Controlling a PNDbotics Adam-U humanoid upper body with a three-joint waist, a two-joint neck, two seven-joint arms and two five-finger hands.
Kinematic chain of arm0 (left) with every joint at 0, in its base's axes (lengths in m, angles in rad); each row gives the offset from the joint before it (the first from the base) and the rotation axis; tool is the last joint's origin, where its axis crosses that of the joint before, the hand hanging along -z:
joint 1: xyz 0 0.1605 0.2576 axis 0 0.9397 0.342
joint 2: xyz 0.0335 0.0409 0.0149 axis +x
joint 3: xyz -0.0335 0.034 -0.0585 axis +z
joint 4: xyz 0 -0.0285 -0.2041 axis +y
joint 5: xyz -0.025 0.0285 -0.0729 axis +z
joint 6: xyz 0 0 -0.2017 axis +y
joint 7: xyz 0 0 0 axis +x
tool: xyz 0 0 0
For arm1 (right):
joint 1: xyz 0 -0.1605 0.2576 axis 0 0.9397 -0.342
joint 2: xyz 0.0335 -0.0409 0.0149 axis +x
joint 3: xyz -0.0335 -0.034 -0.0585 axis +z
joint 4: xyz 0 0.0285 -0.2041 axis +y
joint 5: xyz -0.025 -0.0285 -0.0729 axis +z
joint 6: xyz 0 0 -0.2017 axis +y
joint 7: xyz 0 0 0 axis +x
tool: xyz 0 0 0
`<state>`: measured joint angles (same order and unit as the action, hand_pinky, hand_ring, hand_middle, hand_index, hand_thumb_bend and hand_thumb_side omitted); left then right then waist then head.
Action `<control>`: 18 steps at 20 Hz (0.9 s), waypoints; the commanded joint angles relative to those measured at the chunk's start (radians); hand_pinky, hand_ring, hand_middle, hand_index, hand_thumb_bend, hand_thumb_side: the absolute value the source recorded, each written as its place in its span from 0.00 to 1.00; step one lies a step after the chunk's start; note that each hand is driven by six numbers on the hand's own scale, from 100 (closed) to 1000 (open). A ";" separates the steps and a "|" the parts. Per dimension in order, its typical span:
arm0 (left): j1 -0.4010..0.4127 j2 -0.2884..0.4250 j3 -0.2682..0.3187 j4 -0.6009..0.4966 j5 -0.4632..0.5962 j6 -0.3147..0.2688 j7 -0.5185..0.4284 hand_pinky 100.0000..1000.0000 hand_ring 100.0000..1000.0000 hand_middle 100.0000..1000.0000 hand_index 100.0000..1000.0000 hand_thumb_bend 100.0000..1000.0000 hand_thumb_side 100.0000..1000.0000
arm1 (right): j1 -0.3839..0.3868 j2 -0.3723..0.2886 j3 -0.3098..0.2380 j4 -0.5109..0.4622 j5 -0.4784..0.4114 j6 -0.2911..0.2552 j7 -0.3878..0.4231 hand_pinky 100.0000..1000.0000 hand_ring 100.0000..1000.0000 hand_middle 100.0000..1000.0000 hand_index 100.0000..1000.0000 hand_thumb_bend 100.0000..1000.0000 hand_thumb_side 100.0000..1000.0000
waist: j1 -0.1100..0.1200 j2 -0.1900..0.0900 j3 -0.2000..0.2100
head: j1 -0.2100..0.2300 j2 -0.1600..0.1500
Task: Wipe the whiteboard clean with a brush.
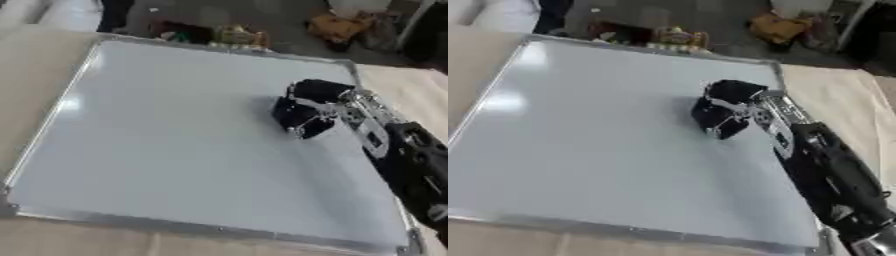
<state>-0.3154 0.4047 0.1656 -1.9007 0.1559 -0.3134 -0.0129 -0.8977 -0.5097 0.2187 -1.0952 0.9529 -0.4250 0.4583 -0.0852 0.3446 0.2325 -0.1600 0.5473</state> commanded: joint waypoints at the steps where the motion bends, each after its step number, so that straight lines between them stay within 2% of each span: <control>1: -0.009 0.019 0.011 -0.018 0.004 0.003 0.001 0.69 0.54 0.49 0.32 0.24 0.86 | 0.008 0.006 0.033 -0.027 -0.028 -0.004 0.030 0.55 0.56 0.09 0.09 0.00 0.08 | 0.006 -0.015 0.001 | 0.003 -0.008; 18: -0.007 0.019 0.017 -0.019 0.001 0.005 0.009 0.69 0.54 0.49 0.32 0.24 0.86 | 0.008 0.012 0.102 -0.155 -0.078 -0.034 0.064 0.53 0.54 0.08 0.08 0.00 0.08 | 0.004 -0.013 0.003 | -0.008 -0.002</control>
<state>-0.3162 0.4047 0.1709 -1.9009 0.1573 -0.3086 -0.0080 -0.8799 -0.4880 0.3152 -1.2276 0.8876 -0.4538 0.5194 -0.0875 0.3463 0.2337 -0.1641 0.5481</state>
